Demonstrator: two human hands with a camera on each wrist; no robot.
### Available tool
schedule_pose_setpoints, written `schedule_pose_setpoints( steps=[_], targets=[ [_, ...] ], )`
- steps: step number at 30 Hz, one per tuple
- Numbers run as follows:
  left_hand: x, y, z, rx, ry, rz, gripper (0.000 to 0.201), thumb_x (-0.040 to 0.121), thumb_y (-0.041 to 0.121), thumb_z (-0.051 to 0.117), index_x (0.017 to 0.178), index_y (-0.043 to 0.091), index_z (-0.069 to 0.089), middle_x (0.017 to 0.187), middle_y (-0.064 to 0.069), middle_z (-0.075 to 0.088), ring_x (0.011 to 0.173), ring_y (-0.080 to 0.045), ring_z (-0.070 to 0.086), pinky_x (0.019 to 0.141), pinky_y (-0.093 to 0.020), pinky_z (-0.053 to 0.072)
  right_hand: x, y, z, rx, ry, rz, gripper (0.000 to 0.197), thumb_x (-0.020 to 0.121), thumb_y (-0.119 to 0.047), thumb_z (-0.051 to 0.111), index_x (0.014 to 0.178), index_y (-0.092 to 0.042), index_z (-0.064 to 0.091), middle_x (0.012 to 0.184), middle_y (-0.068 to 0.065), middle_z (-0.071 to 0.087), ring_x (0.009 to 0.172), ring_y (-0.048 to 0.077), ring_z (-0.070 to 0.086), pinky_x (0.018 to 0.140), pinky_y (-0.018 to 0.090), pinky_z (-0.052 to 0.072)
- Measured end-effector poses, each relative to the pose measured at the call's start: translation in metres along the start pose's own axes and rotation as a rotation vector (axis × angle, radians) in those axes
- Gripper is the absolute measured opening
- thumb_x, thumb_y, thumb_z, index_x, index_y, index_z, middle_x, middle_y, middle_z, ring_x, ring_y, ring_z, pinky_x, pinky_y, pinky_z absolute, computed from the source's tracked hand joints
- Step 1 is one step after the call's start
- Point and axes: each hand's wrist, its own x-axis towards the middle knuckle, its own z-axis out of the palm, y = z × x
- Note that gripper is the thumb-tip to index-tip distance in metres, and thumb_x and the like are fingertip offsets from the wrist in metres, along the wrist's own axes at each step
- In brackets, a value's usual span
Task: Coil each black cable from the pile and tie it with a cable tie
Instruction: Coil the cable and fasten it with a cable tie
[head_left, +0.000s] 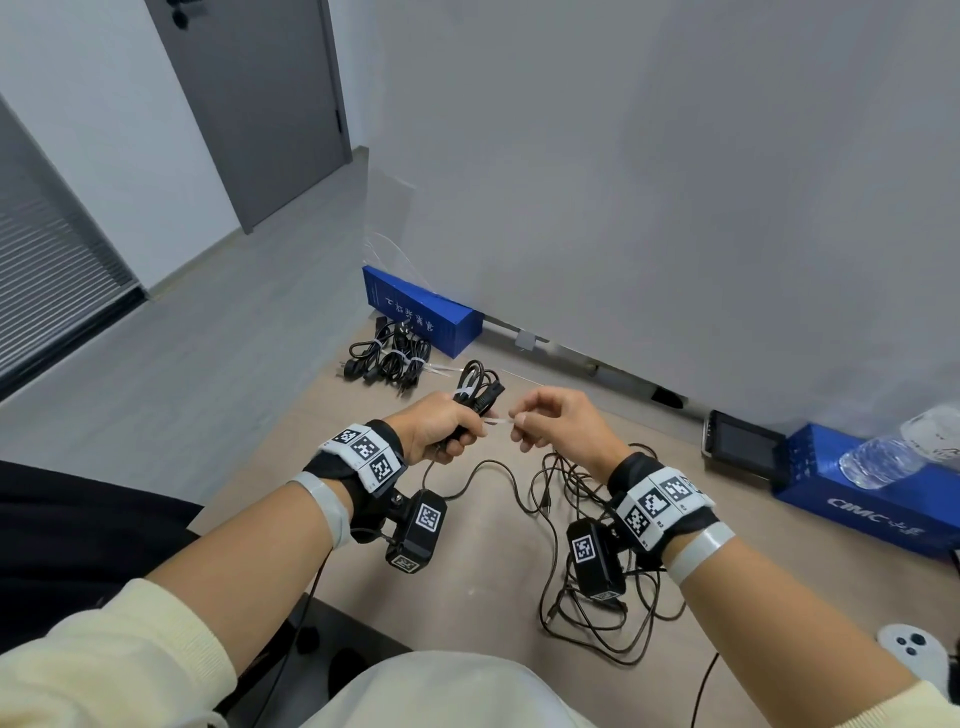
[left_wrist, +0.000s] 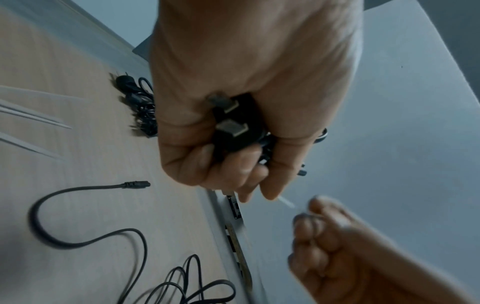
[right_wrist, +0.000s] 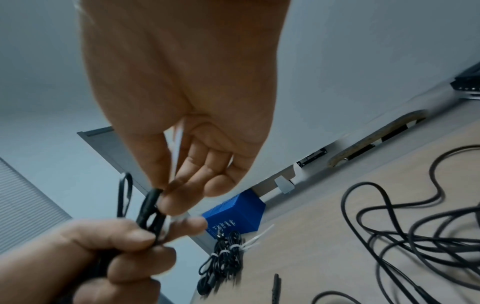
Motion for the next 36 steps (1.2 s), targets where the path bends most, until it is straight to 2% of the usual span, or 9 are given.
schedule_pose_setpoints(
  steps=[5, 7, 10, 12, 15, 22, 26, 29, 36],
  targets=[
    [0.003, -0.004, 0.0, 0.006, 0.033, -0.07, 0.025, 0.09, 0.005, 0.055, 0.112, 0.014, 0.064, 0.058, 0.003, 0.046, 0.045, -0.009, 0.036, 0.048, -0.021, 0.026, -0.002, -0.02, -0.002, 0.046, -0.014, -0.151, 0.015, 0.099, -0.009, 0.059, 0.107, -0.001, 0.069, 0.085, 0.005, 0.073, 0.074, 0.017, 0.067, 0.073, 0.028, 0.052],
    [0.003, -0.003, 0.003, 0.041, 0.047, -0.079, 0.022, 0.09, 0.006, 0.055, 0.108, 0.016, 0.063, 0.057, 0.003, 0.045, 0.045, -0.009, 0.035, 0.046, -0.021, 0.025, 0.001, -0.024, 0.002, -0.037, 0.01, -0.218, 0.013, 0.096, -0.01, 0.063, 0.101, -0.003, 0.073, 0.084, 0.0, 0.07, 0.069, 0.011, 0.062, 0.07, 0.028, 0.052],
    [0.002, -0.001, 0.008, 0.098, 0.051, -0.079, 0.017, 0.089, 0.007, 0.055, 0.1, 0.018, 0.062, 0.059, 0.003, 0.045, 0.044, -0.008, 0.035, 0.043, -0.019, 0.026, 0.006, -0.028, 0.012, -0.137, 0.022, -0.308, 0.008, 0.093, -0.012, 0.069, 0.094, -0.008, 0.076, 0.091, 0.003, 0.07, 0.066, 0.019, 0.062, 0.063, 0.03, 0.053],
    [0.002, 0.0, 0.009, 0.108, 0.067, -0.071, 0.017, 0.088, 0.006, 0.057, 0.099, 0.017, 0.065, 0.058, 0.004, 0.046, 0.043, -0.008, 0.036, 0.042, -0.02, 0.027, 0.008, -0.029, 0.015, -0.137, 0.067, -0.293, 0.01, 0.094, -0.012, 0.068, 0.095, -0.007, 0.076, 0.092, 0.009, 0.074, 0.059, 0.013, 0.061, 0.058, 0.026, 0.052],
    [0.001, 0.0, 0.006, 0.092, 0.067, -0.054, 0.025, 0.087, 0.004, 0.058, 0.108, 0.009, 0.071, 0.055, 0.005, 0.045, 0.044, -0.008, 0.036, 0.042, -0.019, 0.027, 0.01, -0.028, 0.015, -0.186, 0.171, -0.259, 0.011, 0.095, -0.016, 0.067, 0.096, -0.012, 0.077, 0.084, 0.005, 0.075, 0.057, 0.006, 0.059, 0.062, 0.029, 0.055],
    [-0.002, -0.002, 0.004, 0.027, -0.07, -0.096, 0.026, 0.09, 0.003, 0.054, 0.112, 0.009, 0.068, 0.056, 0.005, 0.04, 0.044, -0.007, 0.031, 0.041, -0.018, 0.025, 0.012, -0.02, 0.011, -0.155, 0.103, -0.219, 0.011, 0.088, -0.009, 0.074, 0.097, -0.013, 0.079, 0.085, 0.008, 0.076, 0.065, 0.009, 0.06, 0.075, 0.042, 0.057],
    [-0.004, 0.001, 0.005, 0.053, -0.142, -0.112, 0.021, 0.091, 0.003, 0.051, 0.103, 0.012, 0.067, 0.056, 0.005, 0.039, 0.044, -0.006, 0.031, 0.041, -0.017, 0.025, 0.012, -0.02, 0.012, -0.222, 0.059, -0.26, 0.012, 0.086, -0.008, 0.076, 0.095, -0.016, 0.081, 0.088, -0.007, 0.073, 0.076, 0.015, 0.064, 0.075, 0.036, 0.056],
    [-0.004, 0.001, 0.004, 0.068, -0.182, -0.138, 0.021, 0.093, 0.004, 0.05, 0.103, 0.012, 0.067, 0.057, 0.004, 0.04, 0.043, -0.006, 0.034, 0.041, -0.017, 0.026, 0.011, -0.017, 0.012, -0.247, 0.038, -0.285, 0.014, 0.086, -0.008, 0.076, 0.096, -0.016, 0.081, 0.093, -0.008, 0.073, 0.082, 0.023, 0.067, 0.075, 0.034, 0.056],
    [-0.004, 0.004, 0.001, 0.023, -0.311, -0.201, 0.021, 0.097, 0.007, 0.044, 0.1, 0.01, 0.065, 0.057, 0.004, 0.043, 0.04, -0.004, 0.035, 0.042, -0.016, 0.026, 0.011, -0.013, 0.016, -0.314, -0.022, -0.304, 0.026, 0.082, -0.006, 0.079, 0.107, -0.014, 0.078, 0.102, -0.011, 0.063, 0.076, 0.007, 0.065, 0.078, 0.023, 0.055]
  ],
)
